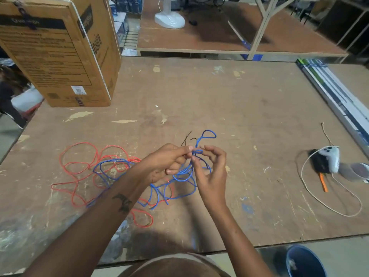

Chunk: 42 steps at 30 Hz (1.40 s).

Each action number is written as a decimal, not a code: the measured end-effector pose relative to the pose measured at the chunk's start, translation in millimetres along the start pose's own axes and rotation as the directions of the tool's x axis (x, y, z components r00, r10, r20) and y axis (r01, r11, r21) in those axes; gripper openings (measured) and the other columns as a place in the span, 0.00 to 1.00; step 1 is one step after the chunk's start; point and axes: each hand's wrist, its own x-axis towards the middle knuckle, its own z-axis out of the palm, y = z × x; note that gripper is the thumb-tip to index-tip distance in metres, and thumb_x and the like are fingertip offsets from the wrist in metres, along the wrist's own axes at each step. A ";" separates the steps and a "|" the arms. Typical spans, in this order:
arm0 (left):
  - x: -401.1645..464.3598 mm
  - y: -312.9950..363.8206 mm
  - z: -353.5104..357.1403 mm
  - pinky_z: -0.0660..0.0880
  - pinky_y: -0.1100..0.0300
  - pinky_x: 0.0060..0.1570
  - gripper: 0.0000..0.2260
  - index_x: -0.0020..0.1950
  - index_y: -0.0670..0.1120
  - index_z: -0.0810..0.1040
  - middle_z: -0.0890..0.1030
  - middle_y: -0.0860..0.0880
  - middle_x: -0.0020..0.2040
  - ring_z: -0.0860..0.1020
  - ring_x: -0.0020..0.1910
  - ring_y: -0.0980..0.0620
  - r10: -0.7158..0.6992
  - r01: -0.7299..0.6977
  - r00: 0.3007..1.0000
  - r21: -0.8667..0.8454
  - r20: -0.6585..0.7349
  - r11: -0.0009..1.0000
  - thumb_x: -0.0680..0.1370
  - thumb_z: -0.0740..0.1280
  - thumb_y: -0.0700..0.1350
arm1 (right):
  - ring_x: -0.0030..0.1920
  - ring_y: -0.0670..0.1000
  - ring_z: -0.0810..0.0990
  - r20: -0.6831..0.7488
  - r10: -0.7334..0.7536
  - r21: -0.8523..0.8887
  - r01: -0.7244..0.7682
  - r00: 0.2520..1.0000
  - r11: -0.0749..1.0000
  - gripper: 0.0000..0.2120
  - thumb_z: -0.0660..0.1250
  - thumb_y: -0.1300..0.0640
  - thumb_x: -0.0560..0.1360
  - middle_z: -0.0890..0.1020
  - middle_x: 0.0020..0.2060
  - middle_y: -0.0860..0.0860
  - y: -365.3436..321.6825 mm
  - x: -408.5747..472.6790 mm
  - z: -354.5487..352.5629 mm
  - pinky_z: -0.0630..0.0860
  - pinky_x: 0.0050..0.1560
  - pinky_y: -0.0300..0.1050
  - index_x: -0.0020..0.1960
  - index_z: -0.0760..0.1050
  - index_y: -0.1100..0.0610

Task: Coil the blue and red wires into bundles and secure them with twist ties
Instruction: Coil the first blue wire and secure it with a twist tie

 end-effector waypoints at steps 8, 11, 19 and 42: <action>-7.7 11.4 3.1 0.51 0.61 0.25 0.18 0.41 0.45 0.78 0.58 0.53 0.28 0.54 0.23 0.57 0.221 -0.207 0.969 0.119 -0.113 0.971 0.87 0.64 0.51 | 0.52 0.36 0.74 0.268 -0.181 -0.359 0.273 0.946 0.893 0.13 0.53 0.48 0.90 0.73 0.49 0.39 25.1 17.2 -12.1 0.65 0.57 0.51 0.56 0.74 0.50; -7.4 12.6 8.6 0.54 0.63 0.24 0.18 0.40 0.45 0.79 0.60 0.53 0.27 0.55 0.23 0.57 0.297 -0.272 0.943 0.169 -0.147 0.947 0.87 0.64 0.52 | 0.42 0.40 0.71 0.219 -0.143 -0.322 0.210 0.965 0.923 0.12 0.57 0.55 0.89 0.69 0.38 0.42 27.3 17.8 -5.7 0.65 0.48 0.52 0.48 0.71 0.52; 12.6 -0.6 -26.1 0.67 0.61 0.35 0.15 0.41 0.54 0.84 0.76 0.59 0.28 0.71 0.27 0.60 0.598 -0.323 0.698 0.571 -0.395 0.755 0.85 0.66 0.54 | 0.16 0.46 0.62 0.744 0.327 0.415 -0.787 0.582 0.457 0.18 0.56 0.52 0.90 0.57 0.22 0.47 15.7 35.4 -26.0 0.69 0.30 0.44 0.44 0.71 0.56; -11.3 -2.9 -39.8 0.66 0.54 0.39 0.23 0.36 0.52 0.74 0.77 0.52 0.32 0.79 0.38 0.50 0.382 -0.046 0.924 0.983 -0.025 0.178 0.88 0.57 0.59 | 0.41 0.49 0.76 0.474 0.514 0.721 -0.650 0.715 0.240 0.18 0.63 0.63 0.81 0.79 0.71 0.68 20.2 48.1 -45.5 0.69 0.40 0.39 0.70 0.74 0.64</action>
